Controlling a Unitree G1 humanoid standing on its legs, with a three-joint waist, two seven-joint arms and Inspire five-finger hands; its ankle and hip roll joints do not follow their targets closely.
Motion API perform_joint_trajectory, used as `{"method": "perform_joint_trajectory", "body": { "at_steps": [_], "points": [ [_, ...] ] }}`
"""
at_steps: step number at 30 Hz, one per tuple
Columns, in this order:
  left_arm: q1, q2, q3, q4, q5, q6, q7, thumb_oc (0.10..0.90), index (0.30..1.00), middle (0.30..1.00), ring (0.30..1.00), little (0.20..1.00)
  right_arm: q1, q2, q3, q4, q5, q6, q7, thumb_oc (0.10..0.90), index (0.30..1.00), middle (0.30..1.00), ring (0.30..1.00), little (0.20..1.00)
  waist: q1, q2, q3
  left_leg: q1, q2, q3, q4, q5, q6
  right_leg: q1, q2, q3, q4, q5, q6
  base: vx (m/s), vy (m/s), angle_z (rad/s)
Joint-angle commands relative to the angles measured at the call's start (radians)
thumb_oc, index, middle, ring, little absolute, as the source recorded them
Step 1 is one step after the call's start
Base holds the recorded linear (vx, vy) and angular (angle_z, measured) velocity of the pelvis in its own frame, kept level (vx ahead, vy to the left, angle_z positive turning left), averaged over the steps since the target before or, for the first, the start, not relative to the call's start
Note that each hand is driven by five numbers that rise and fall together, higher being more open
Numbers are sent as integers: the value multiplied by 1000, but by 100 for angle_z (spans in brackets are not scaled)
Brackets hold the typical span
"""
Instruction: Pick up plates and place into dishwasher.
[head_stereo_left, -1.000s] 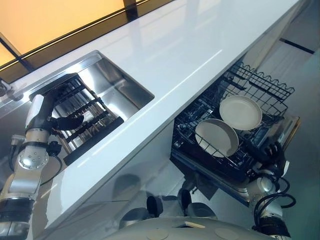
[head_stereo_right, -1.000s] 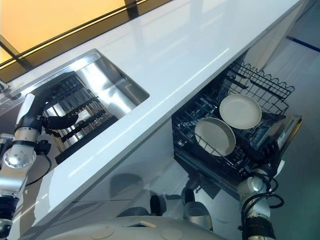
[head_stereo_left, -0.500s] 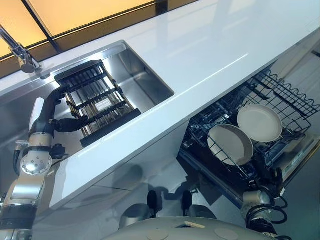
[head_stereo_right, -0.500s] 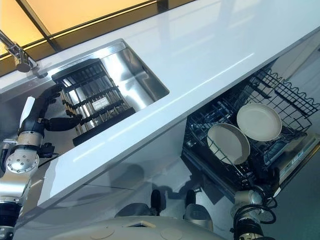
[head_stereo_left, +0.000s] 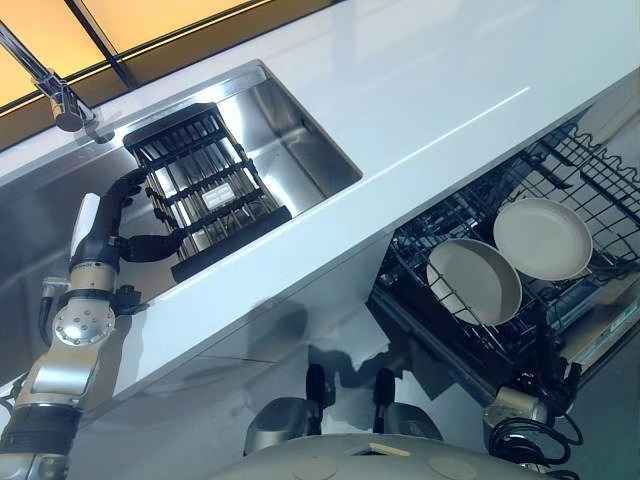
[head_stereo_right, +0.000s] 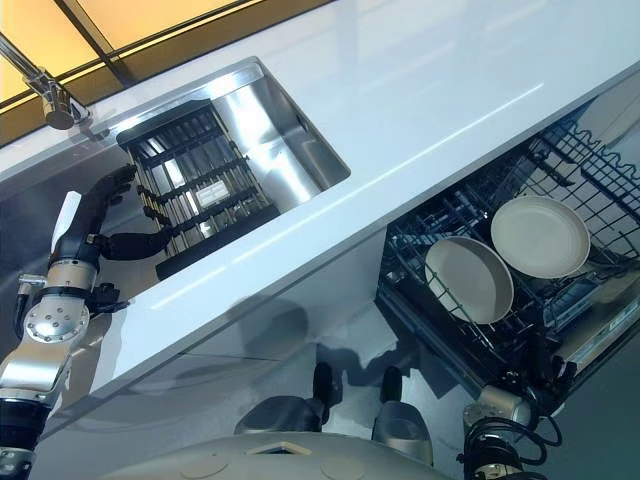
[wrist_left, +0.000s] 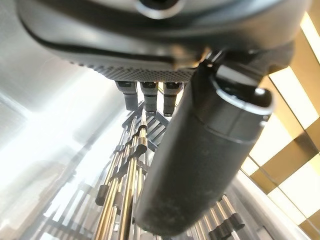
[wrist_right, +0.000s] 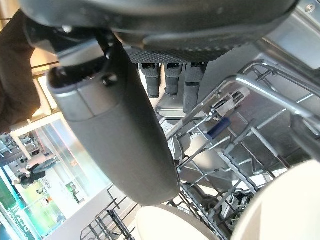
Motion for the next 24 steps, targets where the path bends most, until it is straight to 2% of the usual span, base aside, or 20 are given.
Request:
{"method": "perform_joint_trajectory", "body": {
  "at_steps": [1, 6, 10, 18, 21, 24],
  "points": [
    [-99, 46, -2, -140, -12, -91, 66, 800, 900, 900, 900, 900, -186, 69, 133, -141, -6, 161, 169, 800, 900, 900, 900, 900, 54, 27, -1, -85, -58, -23, 158, -148, 22, -81, -70, -20, 200, -102, 58, 3, 35, 0],
    [-117, 38, -24, -145, -5, -83, 74, 800, 900, 900, 900, 900, -218, 43, 192, -193, -60, 182, 212, 800, 900, 900, 900, 900, 65, 20, 6, -93, -61, -25, 161, -146, 24, -84, -70, -23, 194, -98, 56, 0, 0, 0],
    [-132, 35, -39, -136, -3, -83, 80, 800, 900, 900, 900, 900, -261, 18, 248, -252, -87, 225, 274, 800, 900, 900, 900, 900, 72, 8, 16, -95, -60, -26, 161, -145, 24, -84, -68, -25, 187, -92, 55, 0, 0, 0],
    [-187, 59, -58, -100, -20, -82, 35, 800, 900, 900, 900, 900, -415, -39, 319, -293, 10, 288, 416, 800, 900, 900, 900, 900, 113, -20, 28, -104, -66, -45, 187, -151, 26, -65, -68, -44, 176, -87, 52, 31, -7, 1],
    [-209, 70, -67, -86, -28, -86, 22, 800, 900, 900, 900, 900, -475, -41, 326, -288, 59, 288, 426, 800, 900, 900, 900, 900, 128, -25, 32, -106, -67, -53, 192, -152, 25, -58, -68, -53, 169, -83, 50, 46, -20, 14],
    [-232, 88, -81, -76, -42, -90, 15, 800, 900, 900, 900, 900, -551, -44, 334, -283, 104, 261, 423, 800, 900, 900, 900, 900, 146, -29, 35, -106, -68, -62, 192, -152, 24, -51, -67, -65, 154, -75, 50, 33, -29, 20]
  ]
}}
